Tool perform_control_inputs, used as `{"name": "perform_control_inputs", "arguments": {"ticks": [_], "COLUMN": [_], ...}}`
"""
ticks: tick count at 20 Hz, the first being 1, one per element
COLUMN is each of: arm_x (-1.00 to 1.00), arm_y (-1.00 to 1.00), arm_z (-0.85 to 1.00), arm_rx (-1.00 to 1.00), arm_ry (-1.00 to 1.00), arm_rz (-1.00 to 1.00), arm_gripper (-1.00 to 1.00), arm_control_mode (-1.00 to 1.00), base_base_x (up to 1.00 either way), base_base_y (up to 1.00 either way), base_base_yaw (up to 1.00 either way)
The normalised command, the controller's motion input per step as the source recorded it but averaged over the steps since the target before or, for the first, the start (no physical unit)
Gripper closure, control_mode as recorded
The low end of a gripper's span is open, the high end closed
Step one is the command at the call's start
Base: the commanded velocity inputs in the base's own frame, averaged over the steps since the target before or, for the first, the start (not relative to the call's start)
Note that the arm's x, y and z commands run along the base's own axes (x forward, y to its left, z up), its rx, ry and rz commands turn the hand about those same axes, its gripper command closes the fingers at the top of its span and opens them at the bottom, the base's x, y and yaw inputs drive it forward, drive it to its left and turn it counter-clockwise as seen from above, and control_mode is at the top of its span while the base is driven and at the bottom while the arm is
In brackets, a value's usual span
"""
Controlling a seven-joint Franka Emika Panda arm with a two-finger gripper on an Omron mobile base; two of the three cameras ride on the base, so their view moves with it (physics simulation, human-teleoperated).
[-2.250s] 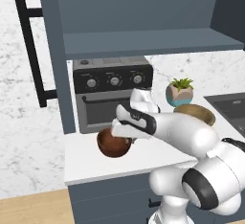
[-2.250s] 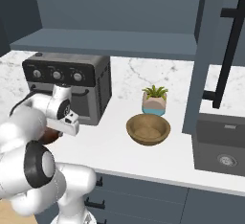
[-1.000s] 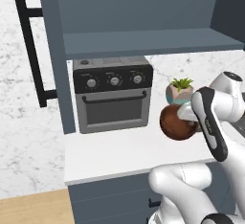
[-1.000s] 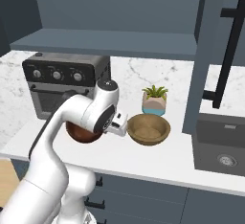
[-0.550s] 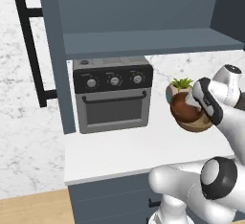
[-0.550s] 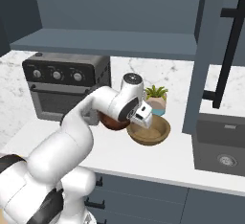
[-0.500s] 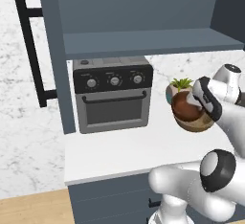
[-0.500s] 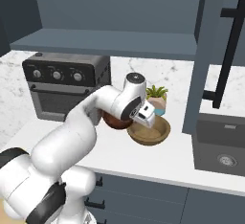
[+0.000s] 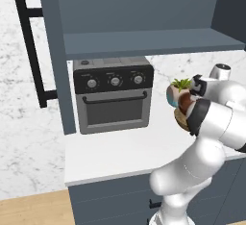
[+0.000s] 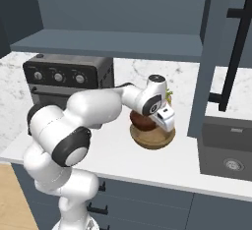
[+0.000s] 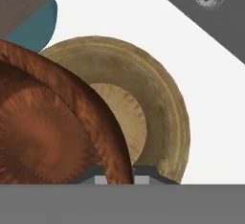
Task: Pick up the bowls on the counter and stack them on top of one another in the open cabinet. Place the smaller bowl on top of the larger bowl.
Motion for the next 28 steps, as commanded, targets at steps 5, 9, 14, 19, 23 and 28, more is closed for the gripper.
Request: {"name": "perform_control_inputs", "arguments": {"ticks": [5, 9, 14, 19, 23, 28], "arm_x": [-0.01, 0.07, 0.24, 0.0, -0.41, -0.88], "arm_y": [-0.15, 0.03, 0.0, 0.0, 0.01, 0.01], "arm_z": [-0.54, -0.36, -0.28, -0.01, 0.6, 0.26], "arm_rx": [0.0, 0.0, 0.0, 0.0, 0.0, 0.0], "arm_ry": [0.0, -0.01, 0.0, -0.07, -0.2, -0.15], "arm_rz": [-0.21, -0.13, -0.12, -0.09, -0.07, -0.04], "arm_gripper": [1.0, 1.0, -1.0, -1.0, -1.0, -1.0], "arm_control_mode": [-1.0, -1.0, -1.0, -1.0, -1.0, -1.0], "base_base_x": [0.0, 0.0, 0.0, 0.0, 0.0, 0.0], "base_base_y": [0.0, 0.0, 0.0, 0.0, 0.0, 0.0], "base_base_yaw": [0.0, 0.0, 0.0, 0.0, 0.0, 0.0]}}
